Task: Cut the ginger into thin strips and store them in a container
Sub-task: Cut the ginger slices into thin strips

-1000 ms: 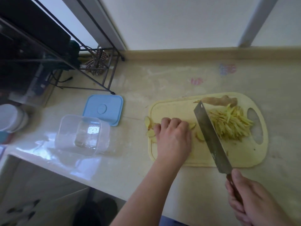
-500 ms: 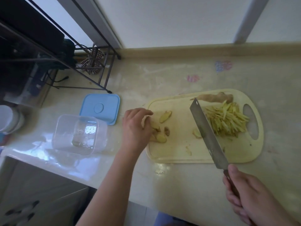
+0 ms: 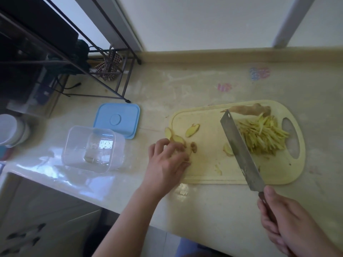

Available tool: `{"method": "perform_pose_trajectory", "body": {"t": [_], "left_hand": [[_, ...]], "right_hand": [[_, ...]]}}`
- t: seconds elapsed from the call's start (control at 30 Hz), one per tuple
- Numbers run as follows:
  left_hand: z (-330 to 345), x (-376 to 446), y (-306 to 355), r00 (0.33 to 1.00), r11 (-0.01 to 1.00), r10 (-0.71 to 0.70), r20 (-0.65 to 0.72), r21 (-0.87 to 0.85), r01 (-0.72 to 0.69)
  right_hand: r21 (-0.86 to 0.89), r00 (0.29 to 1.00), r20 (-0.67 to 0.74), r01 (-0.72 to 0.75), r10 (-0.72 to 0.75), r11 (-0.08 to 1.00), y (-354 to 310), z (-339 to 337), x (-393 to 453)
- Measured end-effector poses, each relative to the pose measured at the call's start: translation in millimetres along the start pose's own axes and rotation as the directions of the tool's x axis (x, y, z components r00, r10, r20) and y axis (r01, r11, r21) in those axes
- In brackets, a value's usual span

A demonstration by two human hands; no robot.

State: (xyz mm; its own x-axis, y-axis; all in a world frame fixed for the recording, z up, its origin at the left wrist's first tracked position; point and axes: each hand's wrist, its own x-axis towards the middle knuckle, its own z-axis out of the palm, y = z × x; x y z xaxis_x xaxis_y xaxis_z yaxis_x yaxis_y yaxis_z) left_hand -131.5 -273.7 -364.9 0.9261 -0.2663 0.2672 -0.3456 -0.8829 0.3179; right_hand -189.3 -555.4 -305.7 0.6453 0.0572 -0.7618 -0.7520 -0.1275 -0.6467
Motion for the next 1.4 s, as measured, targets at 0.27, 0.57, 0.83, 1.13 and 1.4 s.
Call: {"method": "perform_pose_trajectory", "body": {"t": [0.27,0.57,0.83,1.13,1.4], "left_hand": [[10,-16,20,0.997,0.996,-0.066,-0.049,-0.065,0.062],[-14,16,-24,0.985,0.993,-0.058,0.163,0.115,0.039],[-27,40,-17,0.928,0.927,0.185,0.324,0.255,-0.274],[-38,59,9,0.892,0.917,-0.258,0.370,-0.198,0.347],[-20,67,26,0.673,0.514,-0.634,0.381,-0.443,0.735]], "right_hand": [[0.030,1.000,-0.004,-0.017,0.017,0.999,2,0,2],[0.037,1.000,-0.005,-0.020,0.020,0.999,3,1,3],[-0.004,1.000,-0.010,-0.008,0.008,1.000,2,0,2],[-0.015,1.000,0.005,-0.010,0.010,1.000,1,1,1],[0.010,0.999,0.035,-0.011,0.011,1.000,-2,-1,0]]}}
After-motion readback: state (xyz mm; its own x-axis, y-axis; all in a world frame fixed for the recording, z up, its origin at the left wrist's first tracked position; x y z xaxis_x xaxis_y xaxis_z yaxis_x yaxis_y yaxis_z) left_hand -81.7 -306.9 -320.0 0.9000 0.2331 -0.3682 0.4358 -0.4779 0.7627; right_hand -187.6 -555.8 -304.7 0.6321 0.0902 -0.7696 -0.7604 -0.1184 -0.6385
